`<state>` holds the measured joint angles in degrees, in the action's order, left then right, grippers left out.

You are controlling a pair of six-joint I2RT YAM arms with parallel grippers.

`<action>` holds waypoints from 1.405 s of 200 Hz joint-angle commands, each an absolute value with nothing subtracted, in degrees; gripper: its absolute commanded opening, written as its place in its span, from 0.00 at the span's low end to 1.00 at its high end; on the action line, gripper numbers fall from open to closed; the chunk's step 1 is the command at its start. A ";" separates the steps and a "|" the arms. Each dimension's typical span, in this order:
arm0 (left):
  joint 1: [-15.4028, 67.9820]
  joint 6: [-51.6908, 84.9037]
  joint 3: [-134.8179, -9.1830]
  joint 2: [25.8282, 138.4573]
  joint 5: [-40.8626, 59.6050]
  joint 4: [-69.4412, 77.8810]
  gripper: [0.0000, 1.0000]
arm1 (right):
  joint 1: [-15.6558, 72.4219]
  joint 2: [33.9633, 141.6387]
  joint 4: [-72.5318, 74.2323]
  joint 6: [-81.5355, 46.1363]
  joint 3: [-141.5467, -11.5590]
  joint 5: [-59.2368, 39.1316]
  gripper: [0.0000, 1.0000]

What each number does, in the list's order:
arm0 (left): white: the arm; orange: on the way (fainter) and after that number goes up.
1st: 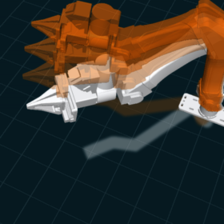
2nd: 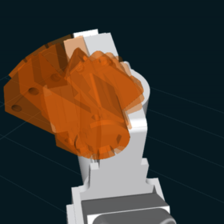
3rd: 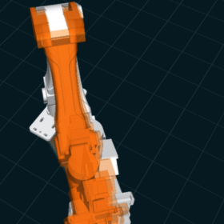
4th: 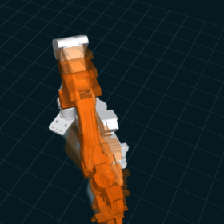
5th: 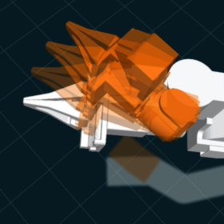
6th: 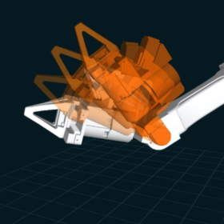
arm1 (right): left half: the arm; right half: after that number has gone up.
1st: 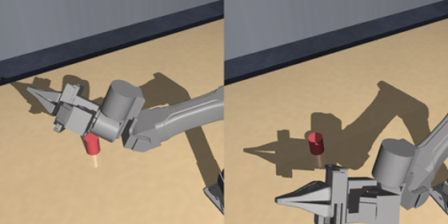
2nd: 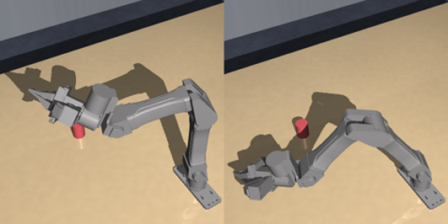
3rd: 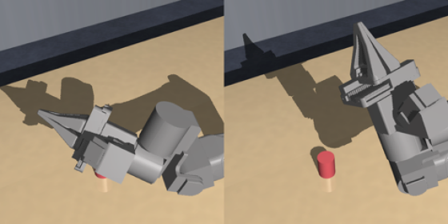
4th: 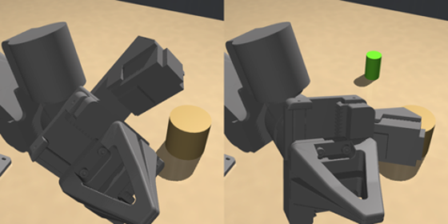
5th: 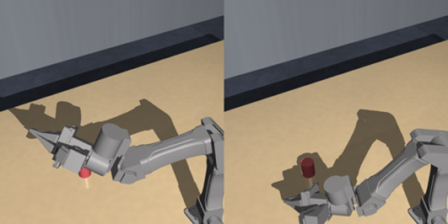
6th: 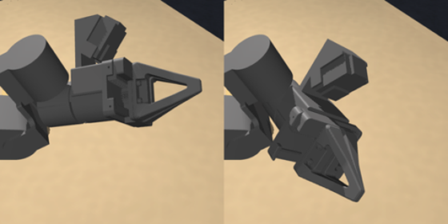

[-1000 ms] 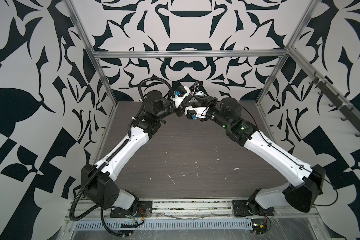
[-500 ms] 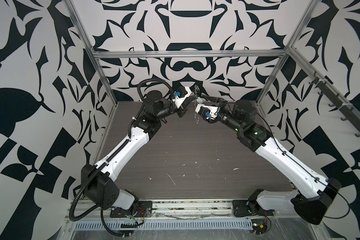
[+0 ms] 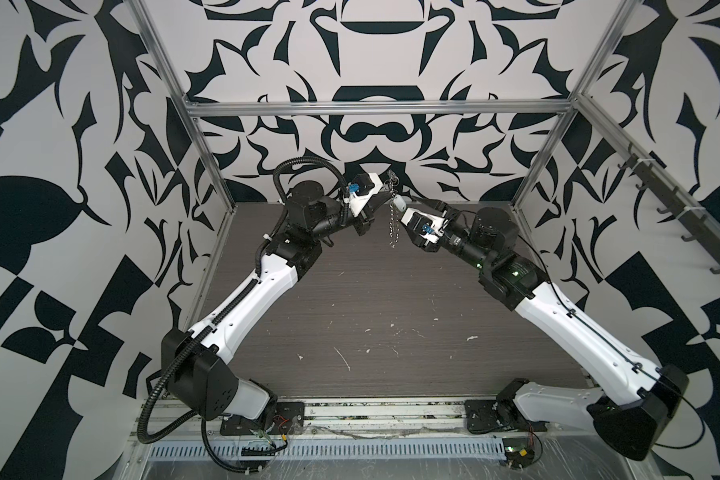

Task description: Remove the keys from the keyring

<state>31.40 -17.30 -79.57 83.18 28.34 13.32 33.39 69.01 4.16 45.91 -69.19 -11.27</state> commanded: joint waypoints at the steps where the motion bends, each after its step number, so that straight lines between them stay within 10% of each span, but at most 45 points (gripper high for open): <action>1: 31.11 -16.26 -79.27 80.69 28.87 16.30 0.00 | 32.78 66.68 10.41 41.28 -67.86 -11.70 0.61; 157: 26.30 -4.49 -68.91 82.75 42.45 41.68 0.00 | 18.22 64.38 4.29 19.03 -72.69 -36.73 0.55; 196: 26.15 -2.54 -68.77 82.93 41.19 42.31 0.00 | 17.74 69.29 12.09 8.77 -69.59 -30.96 0.59; 229: 26.11 -1.67 -68.99 82.94 36.50 42.36 0.00 | 19.33 71.89 21.63 -5.03 -64.81 -21.73 0.88; 281: 26.46 1.36 -71.17 85.73 31.16 44.28 0.00 | 25.21 75.24 22.52 -8.28 -62.77 -5.56 0.92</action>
<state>26.33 -1.41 -68.93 84.16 34.46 40.32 22.83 75.29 16.14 -4.36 -63.09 -14.31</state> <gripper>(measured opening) 0.039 0.911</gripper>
